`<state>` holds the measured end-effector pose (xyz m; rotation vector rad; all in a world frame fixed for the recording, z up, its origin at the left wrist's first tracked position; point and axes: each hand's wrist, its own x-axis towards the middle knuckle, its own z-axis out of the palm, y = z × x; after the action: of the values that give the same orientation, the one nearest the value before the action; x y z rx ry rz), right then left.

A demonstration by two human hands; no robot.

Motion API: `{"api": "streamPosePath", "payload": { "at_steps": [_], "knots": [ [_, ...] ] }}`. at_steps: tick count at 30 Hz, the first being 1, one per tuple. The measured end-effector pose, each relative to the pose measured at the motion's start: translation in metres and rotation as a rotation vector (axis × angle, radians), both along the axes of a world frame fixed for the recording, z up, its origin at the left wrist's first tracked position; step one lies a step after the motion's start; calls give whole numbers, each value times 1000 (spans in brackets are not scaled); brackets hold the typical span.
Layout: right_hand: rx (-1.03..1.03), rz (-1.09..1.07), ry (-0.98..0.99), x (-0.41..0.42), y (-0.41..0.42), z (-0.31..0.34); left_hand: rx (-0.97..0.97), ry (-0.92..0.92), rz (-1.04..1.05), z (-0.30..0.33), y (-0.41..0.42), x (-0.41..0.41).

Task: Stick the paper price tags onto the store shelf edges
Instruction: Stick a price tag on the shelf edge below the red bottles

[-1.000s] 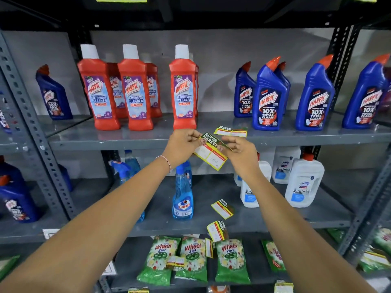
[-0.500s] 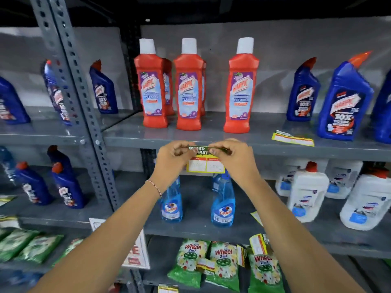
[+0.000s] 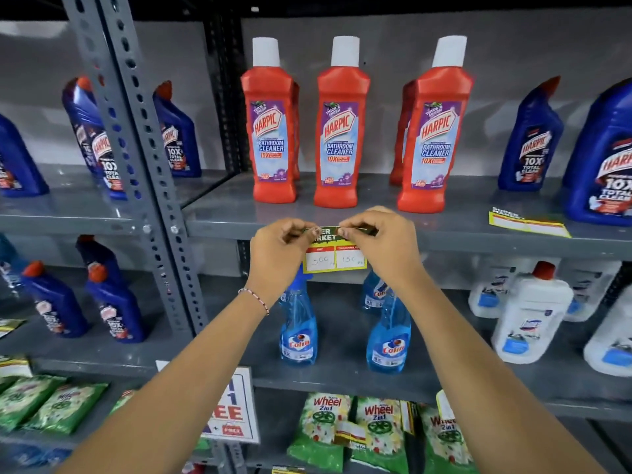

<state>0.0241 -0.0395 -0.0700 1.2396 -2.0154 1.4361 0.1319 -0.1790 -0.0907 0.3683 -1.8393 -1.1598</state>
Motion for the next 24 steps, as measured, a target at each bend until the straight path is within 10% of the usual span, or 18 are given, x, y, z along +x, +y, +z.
{"api": "streamPosePath", "payload": {
  "at_steps": [24],
  "knots": [
    [-22,-176,4,9,13,-3,-254,-133,278,8,-17,10]
  ]
}}
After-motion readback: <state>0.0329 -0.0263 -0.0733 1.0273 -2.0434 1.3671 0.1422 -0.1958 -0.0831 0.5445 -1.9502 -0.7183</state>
